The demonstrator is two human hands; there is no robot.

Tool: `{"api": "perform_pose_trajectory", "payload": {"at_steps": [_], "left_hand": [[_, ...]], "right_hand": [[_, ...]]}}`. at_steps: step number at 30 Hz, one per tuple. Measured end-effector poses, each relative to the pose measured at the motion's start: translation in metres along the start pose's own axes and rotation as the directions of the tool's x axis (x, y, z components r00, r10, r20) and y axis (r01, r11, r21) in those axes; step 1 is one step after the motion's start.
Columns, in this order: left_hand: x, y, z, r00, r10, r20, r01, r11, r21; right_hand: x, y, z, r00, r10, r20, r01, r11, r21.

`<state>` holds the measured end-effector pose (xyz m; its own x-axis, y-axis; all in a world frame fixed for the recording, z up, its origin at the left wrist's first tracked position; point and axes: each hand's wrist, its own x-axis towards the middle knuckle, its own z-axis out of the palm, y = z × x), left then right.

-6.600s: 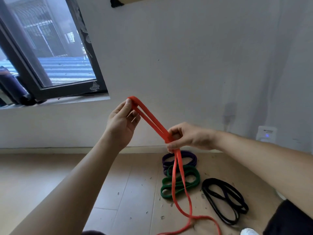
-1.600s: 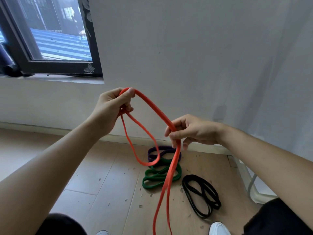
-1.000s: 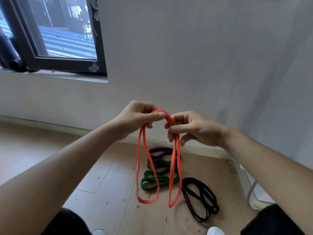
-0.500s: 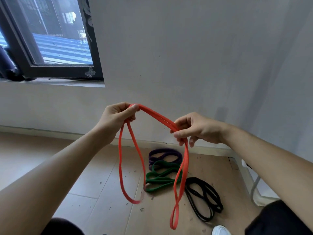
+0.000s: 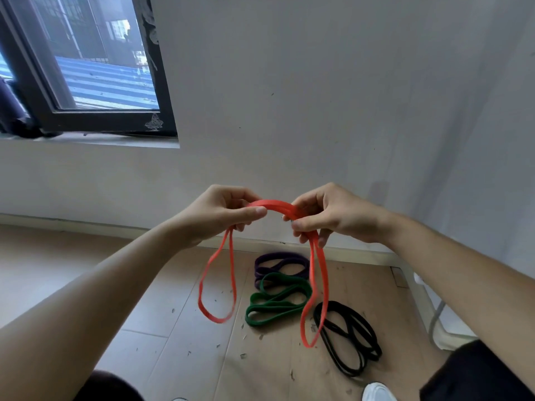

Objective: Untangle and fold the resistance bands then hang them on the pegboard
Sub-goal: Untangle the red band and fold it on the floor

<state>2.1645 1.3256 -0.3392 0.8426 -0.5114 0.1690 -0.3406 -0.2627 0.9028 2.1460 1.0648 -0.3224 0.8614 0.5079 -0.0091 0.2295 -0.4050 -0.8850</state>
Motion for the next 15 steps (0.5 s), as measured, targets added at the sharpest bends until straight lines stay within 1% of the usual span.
{"api": "perform_pose_trajectory", "payload": {"at_steps": [2, 4, 6, 9, 11, 15], "left_hand": [[0.003, 0.005, 0.011, 0.999, 0.023, 0.039, -0.026, 0.998, 0.061], [0.005, 0.009, 0.019, 0.998, 0.035, 0.053, -0.039, 0.996, 0.086], [0.007, 0.010, 0.021, 0.999, 0.048, 0.011, -0.048, 0.994, 0.093], [0.010, 0.009, 0.022, 0.994, 0.094, -0.064, -0.087, 0.991, 0.096], [0.011, 0.009, 0.025, 0.986, 0.131, -0.105, -0.121, 0.988, 0.101], [0.009, 0.009, 0.027, 0.961, 0.199, -0.193, -0.178, 0.976, 0.125]], "right_hand": [[0.001, -0.001, 0.006, 1.000, -0.010, 0.023, 0.010, 1.000, -0.008], [0.002, -0.003, 0.010, 0.999, -0.018, 0.041, 0.018, 1.000, -0.008], [0.002, -0.004, 0.011, 0.999, -0.019, 0.040, 0.019, 1.000, -0.001], [0.004, -0.003, 0.009, 1.000, 0.002, -0.003, -0.002, 1.000, -0.004], [0.006, 0.001, 0.008, 0.999, 0.011, -0.032, -0.013, 0.997, -0.070], [0.008, 0.004, 0.010, 0.999, -0.008, -0.039, 0.001, 0.983, -0.186]]}}
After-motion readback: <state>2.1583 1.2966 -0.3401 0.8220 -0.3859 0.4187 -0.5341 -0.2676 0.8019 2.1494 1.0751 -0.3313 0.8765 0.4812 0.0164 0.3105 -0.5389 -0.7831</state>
